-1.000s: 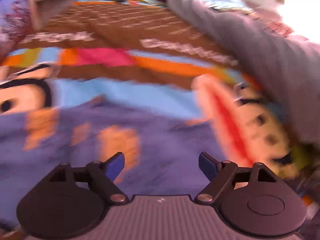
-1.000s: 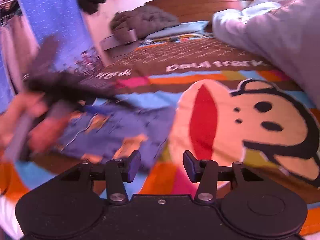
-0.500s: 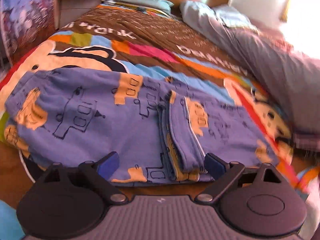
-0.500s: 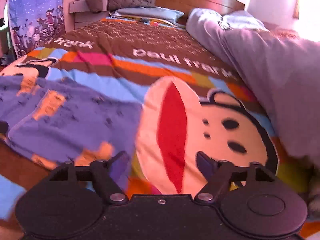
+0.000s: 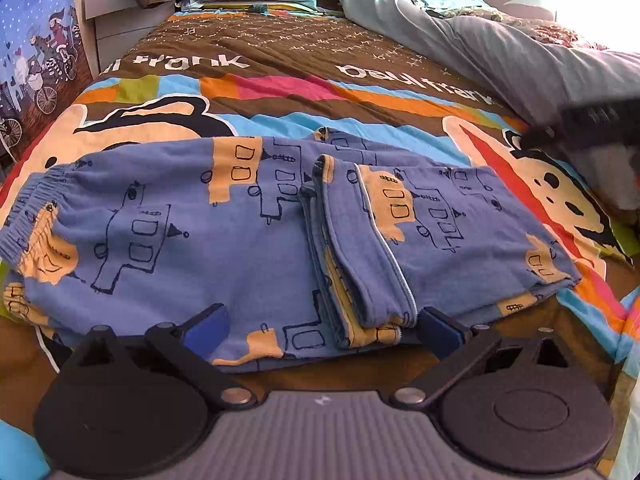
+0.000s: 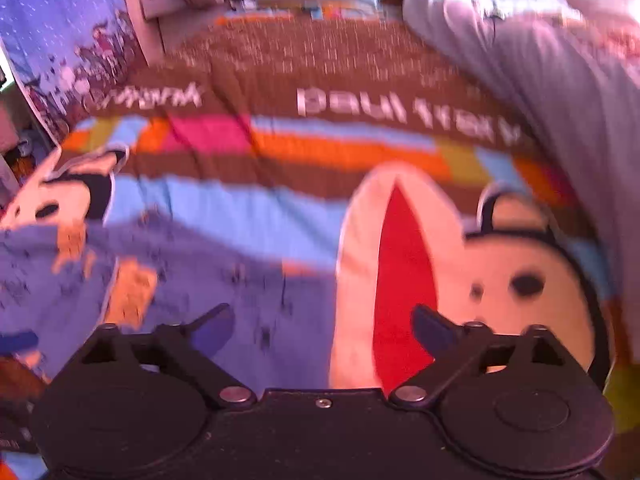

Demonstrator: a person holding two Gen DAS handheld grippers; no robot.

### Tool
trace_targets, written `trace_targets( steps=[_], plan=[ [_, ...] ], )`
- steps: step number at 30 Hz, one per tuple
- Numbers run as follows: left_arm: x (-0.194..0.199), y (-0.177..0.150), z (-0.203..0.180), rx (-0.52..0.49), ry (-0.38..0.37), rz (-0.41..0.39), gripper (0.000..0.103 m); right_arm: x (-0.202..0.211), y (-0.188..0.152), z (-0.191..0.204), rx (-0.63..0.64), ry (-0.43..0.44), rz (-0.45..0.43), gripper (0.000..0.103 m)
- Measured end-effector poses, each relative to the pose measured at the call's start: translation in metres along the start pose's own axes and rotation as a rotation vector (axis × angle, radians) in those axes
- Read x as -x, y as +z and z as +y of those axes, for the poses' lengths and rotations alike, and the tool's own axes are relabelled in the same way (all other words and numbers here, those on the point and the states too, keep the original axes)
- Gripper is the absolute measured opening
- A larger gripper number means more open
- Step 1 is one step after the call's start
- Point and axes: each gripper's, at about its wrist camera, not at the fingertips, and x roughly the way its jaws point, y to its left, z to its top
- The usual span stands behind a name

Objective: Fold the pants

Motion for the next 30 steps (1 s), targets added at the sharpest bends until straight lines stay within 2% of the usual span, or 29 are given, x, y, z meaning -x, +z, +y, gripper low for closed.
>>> trace_targets(
  steps=[1,3,6,9,11,14,18,21,24,25,26,27,30],
  plan=[
    [0.0,0.0,0.0,0.001,-0.001,-0.001,0.102,-0.001,0.007,0.006,0.01,-0.007,-0.01,0.1],
    [0.001,0.0,0.001,0.006,-0.004,-0.002,0.103,-0.018,0.018,0.02,0.02,0.007,0.027,0.1],
    [0.0,0.0,0.001,0.008,-0.005,-0.002,0.103,-0.059,0.022,0.045,0.037,0.031,0.14,0.099],
    [0.0,0.0,0.001,0.005,-0.004,-0.002,0.103,-0.096,0.014,0.067,0.076,-0.008,0.245,0.096],
    [0.001,0.0,0.002,0.008,-0.008,-0.004,0.103,-0.093,0.014,0.069,0.057,-0.013,0.228,0.096],
    [0.007,0.0,0.006,0.011,-0.027,-0.011,0.102,-0.063,0.014,0.058,0.031,0.019,0.175,0.096],
    [0.046,-0.012,0.03,0.067,-0.027,-0.111,0.101,-0.02,0.001,0.041,-0.017,0.02,0.097,0.099],
    [0.072,-0.022,0.063,0.217,0.03,-0.21,0.101,-0.001,-0.021,0.031,-0.118,0.101,0.046,0.099],
    [0.079,-0.031,0.099,0.499,0.127,-0.243,0.096,0.008,-0.048,0.034,-0.228,0.241,-0.059,0.099],
    [0.078,-0.037,0.112,0.611,0.132,-0.241,0.095,0.009,-0.055,0.037,-0.26,0.286,-0.105,0.099],
    [0.076,-0.043,0.121,0.683,0.129,-0.237,0.089,0.01,-0.063,0.042,-0.287,0.31,-0.141,0.099],
    [0.074,-0.046,0.127,0.725,0.124,-0.239,0.087,0.009,-0.066,0.049,-0.296,0.313,-0.153,0.099],
    [0.071,-0.048,0.126,0.736,0.125,-0.266,0.088,0.006,-0.073,0.073,-0.277,0.307,-0.183,0.099]
  ],
)
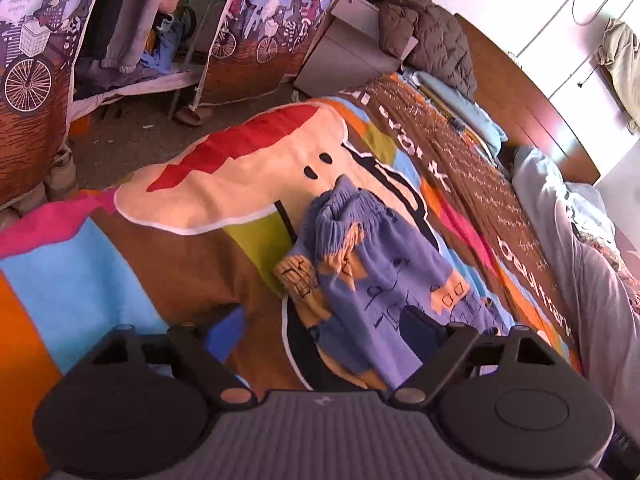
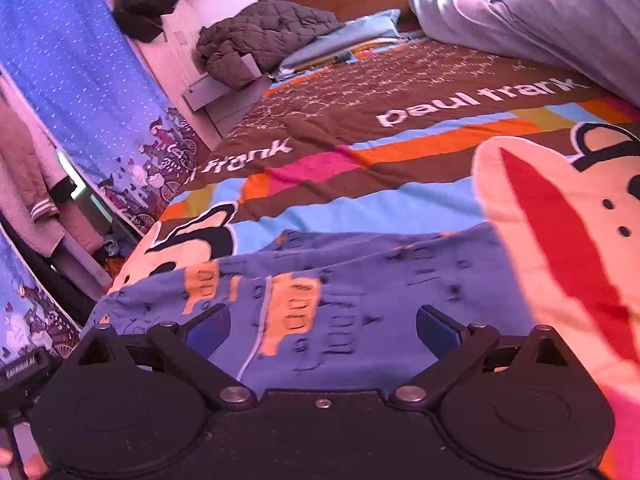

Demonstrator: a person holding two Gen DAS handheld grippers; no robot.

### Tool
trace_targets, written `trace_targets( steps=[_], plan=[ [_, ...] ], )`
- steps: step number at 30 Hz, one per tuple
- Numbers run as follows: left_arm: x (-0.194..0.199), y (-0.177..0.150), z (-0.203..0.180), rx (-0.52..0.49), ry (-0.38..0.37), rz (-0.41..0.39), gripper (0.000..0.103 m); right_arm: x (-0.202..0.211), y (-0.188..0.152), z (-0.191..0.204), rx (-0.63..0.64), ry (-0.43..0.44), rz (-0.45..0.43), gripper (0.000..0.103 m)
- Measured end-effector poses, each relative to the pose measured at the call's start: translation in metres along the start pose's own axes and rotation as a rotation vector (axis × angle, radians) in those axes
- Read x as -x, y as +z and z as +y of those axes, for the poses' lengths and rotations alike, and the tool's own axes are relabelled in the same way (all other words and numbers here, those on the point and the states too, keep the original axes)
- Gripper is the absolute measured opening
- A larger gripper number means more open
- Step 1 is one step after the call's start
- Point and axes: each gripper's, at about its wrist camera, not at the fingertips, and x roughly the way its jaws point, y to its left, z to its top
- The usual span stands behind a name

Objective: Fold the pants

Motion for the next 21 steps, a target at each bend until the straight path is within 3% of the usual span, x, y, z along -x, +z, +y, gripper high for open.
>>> trace_targets(
  steps=[4,7,10,13,15,18,21],
  plan=[
    [-0.005,-0.001,0.001,0.026,-0.031,-0.021,0.092,-0.017,-0.023,0.033,0.197,-0.067,0.045,0.1],
    [-0.006,0.001,0.019,0.174,-0.192,-0.053,0.093,-0.032,-0.037,0.048,0.295,-0.114,0.107,0.102],
    [-0.007,-0.002,0.033,0.249,-0.243,-0.071,0.091,-0.038,-0.037,0.051,0.301,-0.123,0.115,0.102],
    [-0.011,-0.005,0.035,0.247,-0.236,-0.052,0.074,-0.039,-0.037,0.049,0.288,-0.117,0.119,0.102],
    [-0.015,-0.006,0.037,0.26,-0.196,-0.032,0.051,-0.037,-0.04,0.047,0.292,-0.121,0.117,0.102],
    [-0.019,-0.005,0.042,0.309,-0.166,-0.012,0.039,-0.035,-0.041,0.05,0.306,-0.136,0.107,0.102],
    [-0.02,-0.005,0.043,0.318,-0.146,-0.013,0.037,-0.035,-0.042,0.052,0.315,-0.144,0.102,0.102]
  ],
)
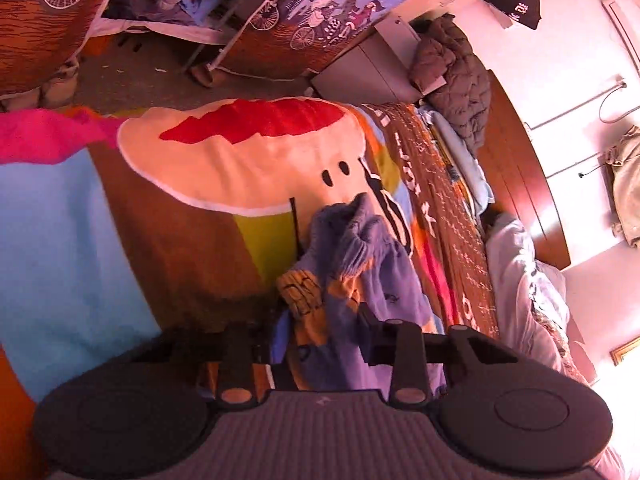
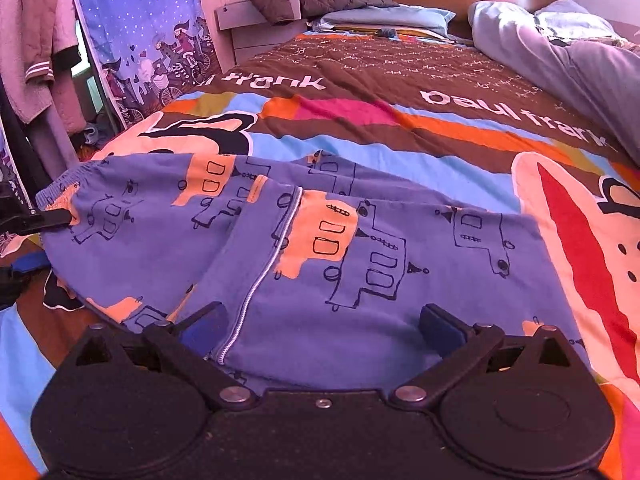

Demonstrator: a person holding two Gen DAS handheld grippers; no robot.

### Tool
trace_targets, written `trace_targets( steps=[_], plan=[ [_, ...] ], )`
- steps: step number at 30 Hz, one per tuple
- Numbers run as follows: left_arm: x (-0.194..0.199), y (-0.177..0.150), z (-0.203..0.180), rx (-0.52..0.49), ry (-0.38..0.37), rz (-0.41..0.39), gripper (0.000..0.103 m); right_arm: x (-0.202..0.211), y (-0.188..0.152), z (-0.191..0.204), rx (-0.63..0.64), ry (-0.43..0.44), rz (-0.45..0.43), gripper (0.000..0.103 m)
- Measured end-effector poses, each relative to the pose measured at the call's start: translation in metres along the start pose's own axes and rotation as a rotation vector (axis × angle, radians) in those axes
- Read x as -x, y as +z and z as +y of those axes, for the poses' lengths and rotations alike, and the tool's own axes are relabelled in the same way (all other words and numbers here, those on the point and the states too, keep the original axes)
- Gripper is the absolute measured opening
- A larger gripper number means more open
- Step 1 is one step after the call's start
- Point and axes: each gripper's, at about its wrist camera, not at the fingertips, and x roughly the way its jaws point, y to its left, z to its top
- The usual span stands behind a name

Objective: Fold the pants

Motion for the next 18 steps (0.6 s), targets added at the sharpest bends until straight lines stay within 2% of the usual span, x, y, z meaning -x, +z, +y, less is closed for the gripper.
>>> trace_targets(
  steps=[3,7,10,12,15,17,18],
  plan=[
    [0.0,-0.002,-0.002,-0.015,0.006,-0.005,0.043,-0.001,0.0,-0.001,-0.005,0.003,0.002,0.102],
    [-0.002,-0.005,-0.01,-0.059,0.03,-0.011,0.043,-0.002,0.0,-0.004,-0.023,0.016,0.009,0.102],
    [-0.001,-0.009,-0.016,-0.105,0.068,-0.036,0.034,-0.002,0.0,-0.005,-0.028,0.019,0.013,0.102],
    [-0.002,-0.011,-0.023,-0.132,0.103,-0.05,0.019,-0.003,0.001,-0.003,-0.02,0.013,0.018,0.102],
    [0.001,-0.015,-0.038,-0.194,0.142,-0.075,0.011,-0.004,0.001,-0.002,-0.013,0.007,0.022,0.102],
    [0.008,-0.022,-0.063,-0.304,0.189,-0.115,0.009,-0.003,0.001,-0.003,-0.021,0.013,0.02,0.102],
    [0.012,-0.029,-0.082,-0.398,0.214,-0.14,0.008,-0.003,0.0,-0.004,-0.027,0.018,0.019,0.102]
  ],
)
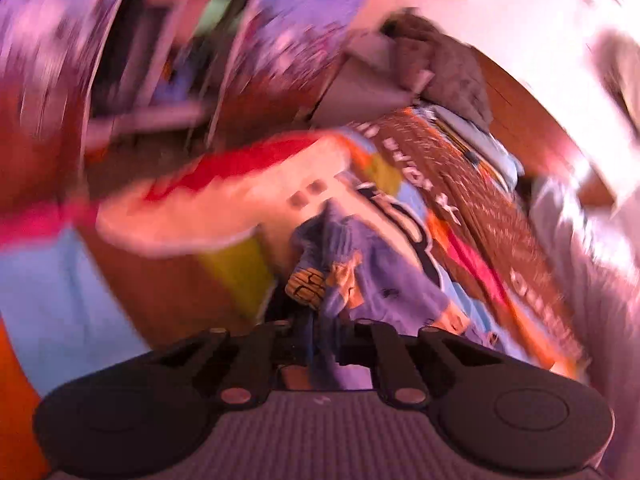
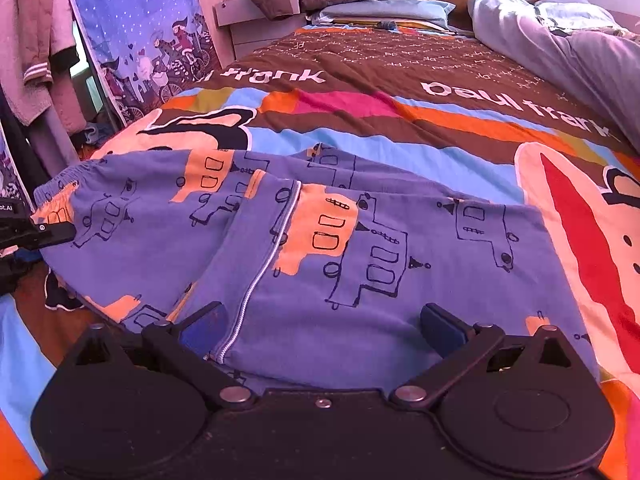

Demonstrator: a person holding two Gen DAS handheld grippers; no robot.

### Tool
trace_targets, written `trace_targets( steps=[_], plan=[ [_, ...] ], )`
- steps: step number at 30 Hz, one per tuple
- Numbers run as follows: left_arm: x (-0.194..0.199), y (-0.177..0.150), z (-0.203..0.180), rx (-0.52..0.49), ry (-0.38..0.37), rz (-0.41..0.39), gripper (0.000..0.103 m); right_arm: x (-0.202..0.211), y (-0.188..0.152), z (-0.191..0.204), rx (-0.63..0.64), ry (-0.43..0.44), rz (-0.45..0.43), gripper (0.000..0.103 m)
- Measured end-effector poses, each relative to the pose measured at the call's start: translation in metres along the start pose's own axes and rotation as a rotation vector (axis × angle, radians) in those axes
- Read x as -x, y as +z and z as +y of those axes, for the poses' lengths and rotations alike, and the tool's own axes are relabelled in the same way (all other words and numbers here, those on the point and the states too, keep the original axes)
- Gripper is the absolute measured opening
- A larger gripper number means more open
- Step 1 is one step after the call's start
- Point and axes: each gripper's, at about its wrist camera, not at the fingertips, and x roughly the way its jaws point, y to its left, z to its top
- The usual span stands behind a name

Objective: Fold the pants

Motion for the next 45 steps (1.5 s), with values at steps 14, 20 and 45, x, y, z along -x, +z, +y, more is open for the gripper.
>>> trace_targets(
  steps=[14,20,45],
  plan=[
    [0.062,-0.021,-0.183,-0.615,-0.124,-0.118,0.008,0.087,0.006,-0.143,-0.163,0.066,-0.279,0.102],
    [0.06,-0.093,-0.261,-0.873,-0.179,-0.057,0.009,0.092,-0.003,-0.224,-0.314,0.045,-0.277,0.102],
    [0.069,-0.171,-0.242,-0.984,-0.257,0.09,0.083,0.052,0.008,-0.218,-0.349,0.498,-0.148,0.089]
  ],
)
